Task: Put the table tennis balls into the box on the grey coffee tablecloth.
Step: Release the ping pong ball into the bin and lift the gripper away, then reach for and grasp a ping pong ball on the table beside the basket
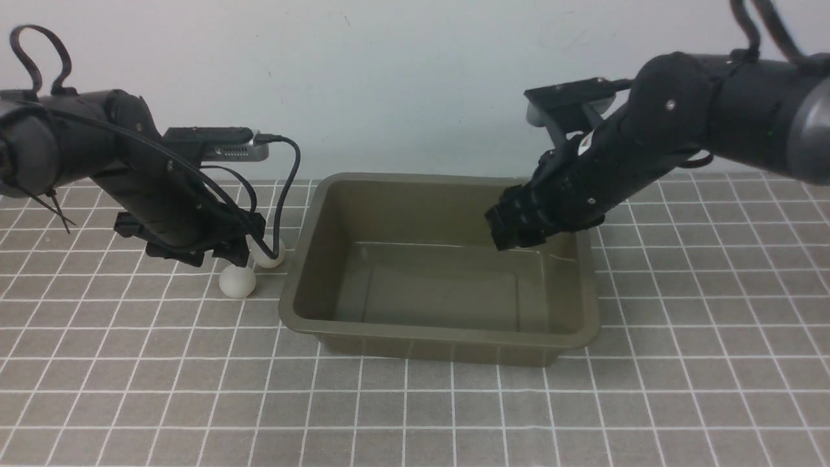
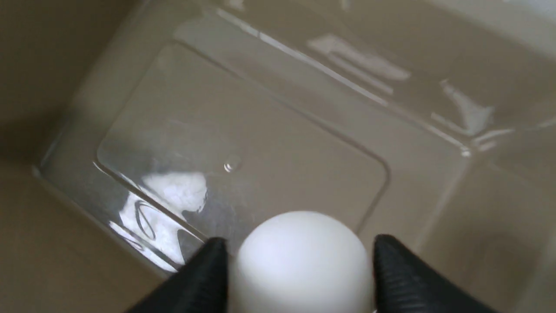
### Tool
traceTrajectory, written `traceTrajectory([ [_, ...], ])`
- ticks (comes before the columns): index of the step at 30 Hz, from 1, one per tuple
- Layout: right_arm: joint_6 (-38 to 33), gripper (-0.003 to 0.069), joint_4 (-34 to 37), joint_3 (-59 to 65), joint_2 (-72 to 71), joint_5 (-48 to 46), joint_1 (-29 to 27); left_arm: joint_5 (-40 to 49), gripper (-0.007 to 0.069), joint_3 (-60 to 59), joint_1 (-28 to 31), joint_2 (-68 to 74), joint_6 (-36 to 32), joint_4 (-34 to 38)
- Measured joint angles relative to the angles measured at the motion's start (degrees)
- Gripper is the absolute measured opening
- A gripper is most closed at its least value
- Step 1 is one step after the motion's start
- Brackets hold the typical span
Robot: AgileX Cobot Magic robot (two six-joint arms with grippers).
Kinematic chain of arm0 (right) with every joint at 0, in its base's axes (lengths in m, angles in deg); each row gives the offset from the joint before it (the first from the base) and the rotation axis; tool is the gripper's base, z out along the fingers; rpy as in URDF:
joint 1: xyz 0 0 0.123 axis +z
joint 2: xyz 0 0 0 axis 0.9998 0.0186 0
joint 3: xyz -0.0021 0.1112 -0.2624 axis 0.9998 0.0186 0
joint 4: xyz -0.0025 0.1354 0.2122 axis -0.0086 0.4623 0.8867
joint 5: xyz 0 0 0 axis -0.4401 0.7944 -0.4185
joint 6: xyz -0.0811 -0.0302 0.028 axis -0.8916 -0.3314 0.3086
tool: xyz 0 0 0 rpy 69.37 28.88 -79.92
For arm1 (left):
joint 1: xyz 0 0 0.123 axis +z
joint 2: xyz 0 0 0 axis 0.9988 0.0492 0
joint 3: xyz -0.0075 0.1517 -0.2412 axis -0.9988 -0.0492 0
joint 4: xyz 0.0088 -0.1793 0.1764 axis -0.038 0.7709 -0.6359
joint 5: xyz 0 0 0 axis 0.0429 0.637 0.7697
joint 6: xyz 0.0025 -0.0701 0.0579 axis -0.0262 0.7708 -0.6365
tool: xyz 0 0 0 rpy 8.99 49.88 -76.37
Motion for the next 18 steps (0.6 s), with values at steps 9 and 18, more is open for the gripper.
traceTrajectory([
  [9, -0.12, 0.0647, -0.20, -4.86, -1.85, -6.43, 0.00, -3.33, 0.0544, 0.02, 0.00, 4.94, -0.17, -0.12],
  [18, 1.22, 0.0289, -10.34, -5.03, -19.59, -12.83, 0.00, 11.95, 0.0353, 8.06, 0.00, 4.73, -0.23, -2.73],
])
